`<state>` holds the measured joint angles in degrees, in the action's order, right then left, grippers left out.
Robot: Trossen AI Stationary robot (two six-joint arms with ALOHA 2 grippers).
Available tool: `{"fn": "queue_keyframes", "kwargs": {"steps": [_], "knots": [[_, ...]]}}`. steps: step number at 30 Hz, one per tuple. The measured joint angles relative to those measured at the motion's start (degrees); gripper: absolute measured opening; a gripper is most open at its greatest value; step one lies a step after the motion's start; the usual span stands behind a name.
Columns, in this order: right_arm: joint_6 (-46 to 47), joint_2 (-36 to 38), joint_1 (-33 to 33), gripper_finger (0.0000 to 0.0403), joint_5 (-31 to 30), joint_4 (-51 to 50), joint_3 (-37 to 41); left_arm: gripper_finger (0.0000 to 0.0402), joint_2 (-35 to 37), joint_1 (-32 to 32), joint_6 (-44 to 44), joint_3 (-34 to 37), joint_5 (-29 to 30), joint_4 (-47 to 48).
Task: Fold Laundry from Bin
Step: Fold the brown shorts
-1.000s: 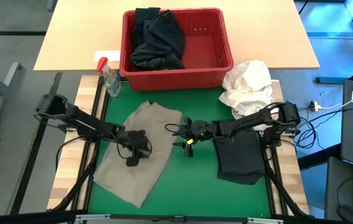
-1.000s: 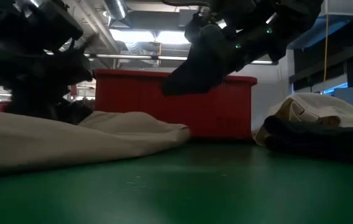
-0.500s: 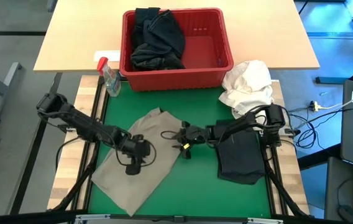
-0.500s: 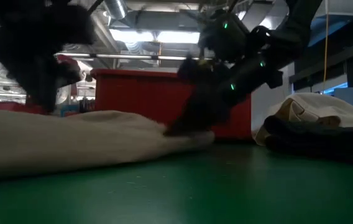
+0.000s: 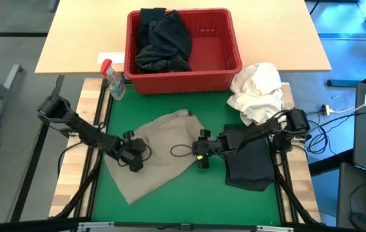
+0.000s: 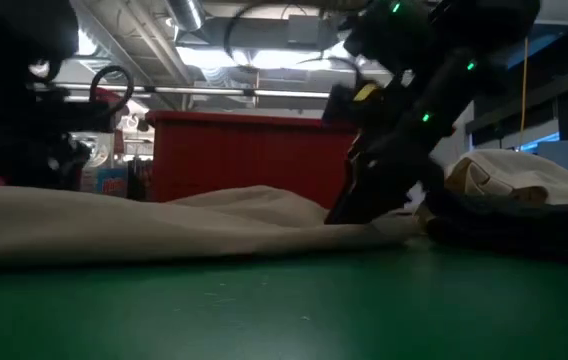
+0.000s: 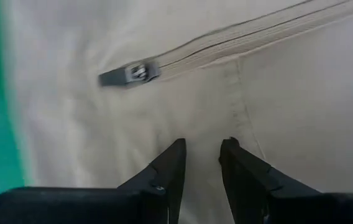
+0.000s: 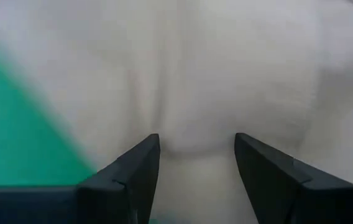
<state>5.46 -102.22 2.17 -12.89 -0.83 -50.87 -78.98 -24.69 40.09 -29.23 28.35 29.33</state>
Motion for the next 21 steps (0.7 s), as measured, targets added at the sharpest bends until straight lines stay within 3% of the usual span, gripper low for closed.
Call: {"fn": "queue_keyframes", "kwargs": {"steps": [2,4,9,13,21], "knots": [[0.4,1.2,-1.3,0.0209,0.5,-0.1,-0.6,0.0097,-0.2,1.2,-3.9,0.2,5.7,2.9],[0.3,3.3,-2.4,0.0209,0.6,-1.4,-1.7,0.0097,-0.2,2.9,-4.5,-1.4,7.6,6.1],[-1.1,12.6,-2.6,0.0209,-0.2,-8.3,-4.3,0.0097,1.5,4.4,-6.7,-9.9,6.5,16.8],[-1.1,20.1,1.5,0.0209,0.2,-14.4,-4.3,0.0099,6.4,3.3,-7.2,-14.6,7.0,16.5],[5.0,24.5,14.4,0.0209,14.2,-26.0,-4.3,0.0155,16.5,6.0,1.9,-12.7,7.1,9.6]]}}
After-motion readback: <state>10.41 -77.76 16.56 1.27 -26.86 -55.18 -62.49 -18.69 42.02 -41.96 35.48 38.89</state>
